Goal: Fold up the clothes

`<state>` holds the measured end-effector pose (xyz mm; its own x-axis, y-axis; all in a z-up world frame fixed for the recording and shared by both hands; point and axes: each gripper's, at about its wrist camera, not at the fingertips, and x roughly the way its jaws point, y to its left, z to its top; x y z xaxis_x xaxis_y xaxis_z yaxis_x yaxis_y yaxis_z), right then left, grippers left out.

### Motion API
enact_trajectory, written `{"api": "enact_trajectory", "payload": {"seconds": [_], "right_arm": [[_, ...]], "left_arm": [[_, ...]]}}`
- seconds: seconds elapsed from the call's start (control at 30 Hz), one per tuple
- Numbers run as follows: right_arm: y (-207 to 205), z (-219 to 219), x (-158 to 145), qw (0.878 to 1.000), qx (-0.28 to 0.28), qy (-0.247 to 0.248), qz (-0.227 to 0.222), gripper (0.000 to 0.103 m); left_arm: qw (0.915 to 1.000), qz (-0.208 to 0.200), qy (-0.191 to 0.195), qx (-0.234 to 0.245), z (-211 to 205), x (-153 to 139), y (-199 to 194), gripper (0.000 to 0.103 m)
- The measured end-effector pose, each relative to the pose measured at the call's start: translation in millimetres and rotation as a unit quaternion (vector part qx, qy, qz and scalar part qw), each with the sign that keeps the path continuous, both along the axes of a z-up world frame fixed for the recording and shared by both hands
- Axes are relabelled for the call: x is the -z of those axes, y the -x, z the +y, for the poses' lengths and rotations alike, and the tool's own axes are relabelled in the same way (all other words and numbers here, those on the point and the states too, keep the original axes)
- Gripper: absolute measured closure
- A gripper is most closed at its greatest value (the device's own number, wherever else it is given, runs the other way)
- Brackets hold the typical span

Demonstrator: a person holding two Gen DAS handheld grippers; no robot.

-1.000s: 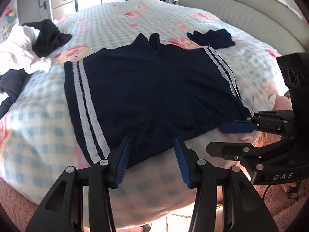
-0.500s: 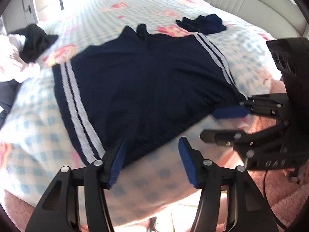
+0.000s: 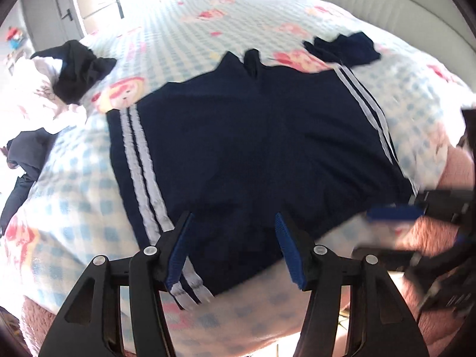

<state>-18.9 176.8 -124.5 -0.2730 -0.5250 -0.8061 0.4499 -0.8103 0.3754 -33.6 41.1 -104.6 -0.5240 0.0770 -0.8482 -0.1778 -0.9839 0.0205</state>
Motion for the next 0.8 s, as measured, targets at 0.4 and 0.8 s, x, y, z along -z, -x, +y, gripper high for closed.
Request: {"api": "enact_trajectory", "payload": {"seconds": [0.4, 0.8], "right_arm": [[-1, 0, 16, 1.000, 0.001, -0.018, 0.006, 0.055], [-3, 18, -15, 0.996, 0.052, 0.022, 0.073, 0.058]], "left_arm": [[0.9936, -0.067, -0.075, 0.051, 3, 26, -9, 0.037], [0.9989, 0.030, -0.026, 0.025, 3, 3, 0, 0.051]]}}
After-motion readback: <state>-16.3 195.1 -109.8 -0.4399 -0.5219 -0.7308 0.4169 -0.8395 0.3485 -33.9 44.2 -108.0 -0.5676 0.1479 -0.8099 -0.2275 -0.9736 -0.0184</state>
